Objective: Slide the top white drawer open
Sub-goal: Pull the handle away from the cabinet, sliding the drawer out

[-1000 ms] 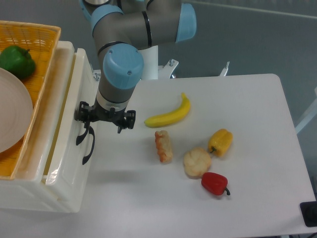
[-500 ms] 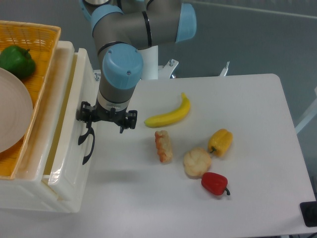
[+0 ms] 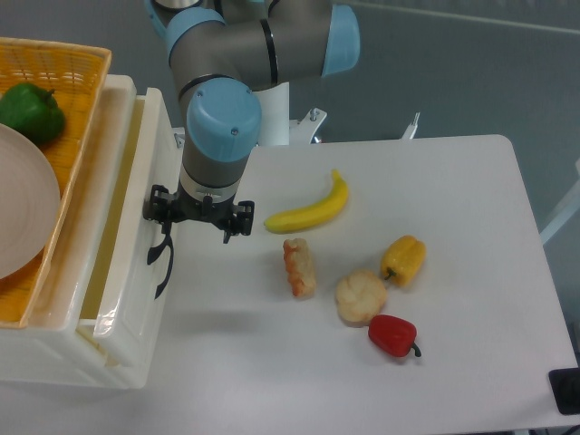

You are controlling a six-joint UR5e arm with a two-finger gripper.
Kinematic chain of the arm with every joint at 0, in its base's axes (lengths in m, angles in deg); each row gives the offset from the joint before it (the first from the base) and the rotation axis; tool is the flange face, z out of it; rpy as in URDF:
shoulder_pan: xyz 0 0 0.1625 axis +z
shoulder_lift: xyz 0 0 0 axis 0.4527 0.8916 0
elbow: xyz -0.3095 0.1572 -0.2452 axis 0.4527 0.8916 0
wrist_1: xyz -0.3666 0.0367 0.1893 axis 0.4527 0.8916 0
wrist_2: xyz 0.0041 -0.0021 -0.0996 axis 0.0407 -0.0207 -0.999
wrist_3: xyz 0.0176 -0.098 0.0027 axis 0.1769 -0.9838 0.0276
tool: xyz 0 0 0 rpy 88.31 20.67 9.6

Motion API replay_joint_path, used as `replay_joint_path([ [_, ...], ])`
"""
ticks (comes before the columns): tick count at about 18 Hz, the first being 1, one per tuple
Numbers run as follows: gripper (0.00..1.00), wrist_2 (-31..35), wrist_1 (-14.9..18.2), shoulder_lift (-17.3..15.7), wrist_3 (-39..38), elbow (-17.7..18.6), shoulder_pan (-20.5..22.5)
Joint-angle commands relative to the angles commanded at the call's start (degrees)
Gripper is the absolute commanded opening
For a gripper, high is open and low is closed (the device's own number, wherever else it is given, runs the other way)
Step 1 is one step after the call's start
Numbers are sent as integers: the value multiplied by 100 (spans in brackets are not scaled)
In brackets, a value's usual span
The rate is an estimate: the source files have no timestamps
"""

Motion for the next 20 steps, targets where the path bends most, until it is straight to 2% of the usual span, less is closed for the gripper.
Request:
replay_joint_path([
  [20, 100, 18, -9, 18, 194, -53, 202],
])
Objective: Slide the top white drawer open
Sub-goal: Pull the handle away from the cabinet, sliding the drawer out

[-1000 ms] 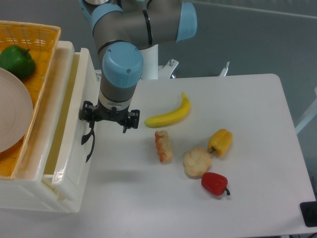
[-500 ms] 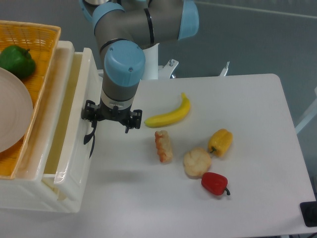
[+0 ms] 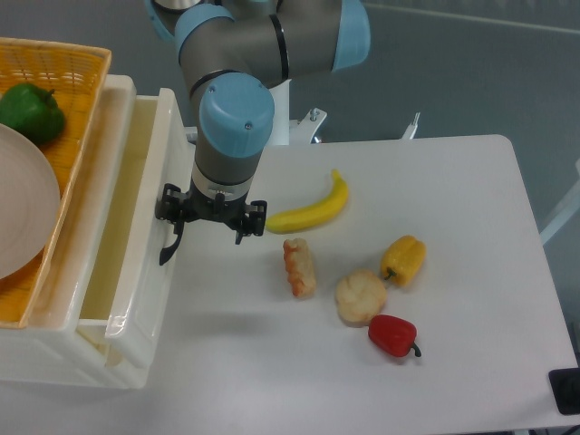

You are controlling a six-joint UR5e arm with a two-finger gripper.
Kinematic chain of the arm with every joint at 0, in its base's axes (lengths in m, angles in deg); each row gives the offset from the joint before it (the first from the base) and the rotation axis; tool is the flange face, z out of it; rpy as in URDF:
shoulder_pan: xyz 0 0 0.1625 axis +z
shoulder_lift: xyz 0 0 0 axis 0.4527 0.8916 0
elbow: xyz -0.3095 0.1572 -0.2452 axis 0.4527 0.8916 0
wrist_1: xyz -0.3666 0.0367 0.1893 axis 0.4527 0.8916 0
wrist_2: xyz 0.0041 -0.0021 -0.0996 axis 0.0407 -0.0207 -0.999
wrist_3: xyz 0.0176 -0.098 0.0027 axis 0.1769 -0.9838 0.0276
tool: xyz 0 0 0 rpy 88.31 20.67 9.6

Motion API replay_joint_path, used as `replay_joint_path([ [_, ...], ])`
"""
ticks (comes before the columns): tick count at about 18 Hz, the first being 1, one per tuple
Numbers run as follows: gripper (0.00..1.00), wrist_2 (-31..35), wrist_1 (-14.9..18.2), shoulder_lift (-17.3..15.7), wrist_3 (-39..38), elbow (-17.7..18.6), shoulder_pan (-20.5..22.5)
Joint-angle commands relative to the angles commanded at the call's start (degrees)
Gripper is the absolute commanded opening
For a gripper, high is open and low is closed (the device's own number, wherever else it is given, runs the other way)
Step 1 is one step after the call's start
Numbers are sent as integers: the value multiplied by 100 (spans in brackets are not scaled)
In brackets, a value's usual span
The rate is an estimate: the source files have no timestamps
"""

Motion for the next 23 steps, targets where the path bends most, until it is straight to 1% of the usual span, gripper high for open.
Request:
replay_joint_path([
  [16, 100, 0, 18, -9, 404, -44, 492],
  [23, 100, 0, 35, 18, 624, -132, 720],
])
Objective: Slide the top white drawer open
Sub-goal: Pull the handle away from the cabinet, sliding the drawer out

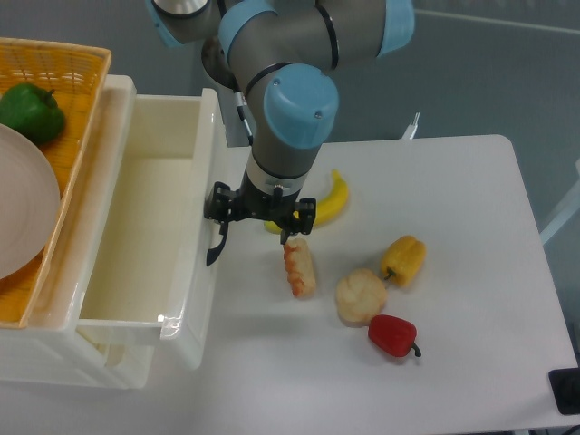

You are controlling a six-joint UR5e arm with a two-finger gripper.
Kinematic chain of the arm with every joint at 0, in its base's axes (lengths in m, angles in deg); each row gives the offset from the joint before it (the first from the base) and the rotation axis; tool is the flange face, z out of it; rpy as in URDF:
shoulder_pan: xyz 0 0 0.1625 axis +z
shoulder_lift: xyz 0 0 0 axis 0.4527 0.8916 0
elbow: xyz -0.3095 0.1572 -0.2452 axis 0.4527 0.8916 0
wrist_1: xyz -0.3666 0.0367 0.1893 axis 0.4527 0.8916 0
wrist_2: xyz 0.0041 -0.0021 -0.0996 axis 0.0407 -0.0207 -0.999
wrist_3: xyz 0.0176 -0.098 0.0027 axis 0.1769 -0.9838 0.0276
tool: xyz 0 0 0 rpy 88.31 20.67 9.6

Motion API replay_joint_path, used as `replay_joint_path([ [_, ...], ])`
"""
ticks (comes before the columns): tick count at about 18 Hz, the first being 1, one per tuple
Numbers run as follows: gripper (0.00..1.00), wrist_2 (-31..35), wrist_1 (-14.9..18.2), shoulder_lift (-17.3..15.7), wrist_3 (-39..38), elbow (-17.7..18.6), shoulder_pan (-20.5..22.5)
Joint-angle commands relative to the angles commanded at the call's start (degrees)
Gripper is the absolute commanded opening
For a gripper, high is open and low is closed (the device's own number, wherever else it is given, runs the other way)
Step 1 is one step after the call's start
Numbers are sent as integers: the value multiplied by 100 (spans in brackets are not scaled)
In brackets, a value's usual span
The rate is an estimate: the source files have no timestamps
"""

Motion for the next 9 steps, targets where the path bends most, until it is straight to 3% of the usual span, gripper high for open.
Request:
replay_joint_path([
  [9, 100, 114, 0, 26, 203, 0, 106],
])
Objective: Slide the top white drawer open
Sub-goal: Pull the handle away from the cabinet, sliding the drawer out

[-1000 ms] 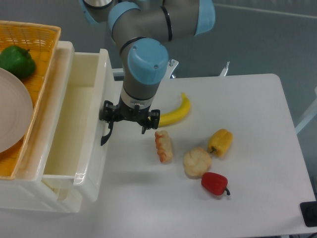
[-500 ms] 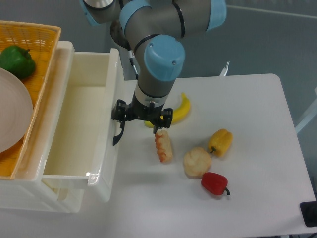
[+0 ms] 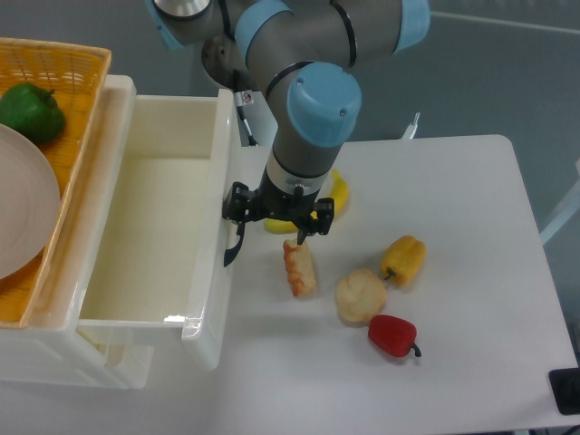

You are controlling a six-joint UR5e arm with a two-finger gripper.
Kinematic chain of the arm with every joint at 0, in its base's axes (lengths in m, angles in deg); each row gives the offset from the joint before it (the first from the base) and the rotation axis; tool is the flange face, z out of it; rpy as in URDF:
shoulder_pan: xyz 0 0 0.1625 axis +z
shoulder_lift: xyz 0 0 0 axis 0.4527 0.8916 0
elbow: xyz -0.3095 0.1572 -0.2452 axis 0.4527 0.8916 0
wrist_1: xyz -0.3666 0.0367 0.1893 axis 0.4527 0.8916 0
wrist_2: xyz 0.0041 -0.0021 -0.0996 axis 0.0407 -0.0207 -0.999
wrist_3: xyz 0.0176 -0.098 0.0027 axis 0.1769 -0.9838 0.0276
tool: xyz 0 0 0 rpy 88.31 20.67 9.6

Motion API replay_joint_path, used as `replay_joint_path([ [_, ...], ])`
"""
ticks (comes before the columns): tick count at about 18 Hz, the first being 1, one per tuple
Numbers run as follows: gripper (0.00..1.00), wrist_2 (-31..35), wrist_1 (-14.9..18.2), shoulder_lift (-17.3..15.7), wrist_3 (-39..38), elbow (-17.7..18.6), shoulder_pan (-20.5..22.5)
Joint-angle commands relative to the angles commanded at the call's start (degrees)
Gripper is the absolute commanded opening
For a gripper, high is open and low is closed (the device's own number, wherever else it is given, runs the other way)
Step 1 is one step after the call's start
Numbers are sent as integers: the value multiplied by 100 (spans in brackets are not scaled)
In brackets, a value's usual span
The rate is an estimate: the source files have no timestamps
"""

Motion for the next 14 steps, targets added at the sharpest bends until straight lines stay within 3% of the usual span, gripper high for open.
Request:
replay_joint_path([
  [14, 100, 0, -9, 62, 141, -96, 228],
])
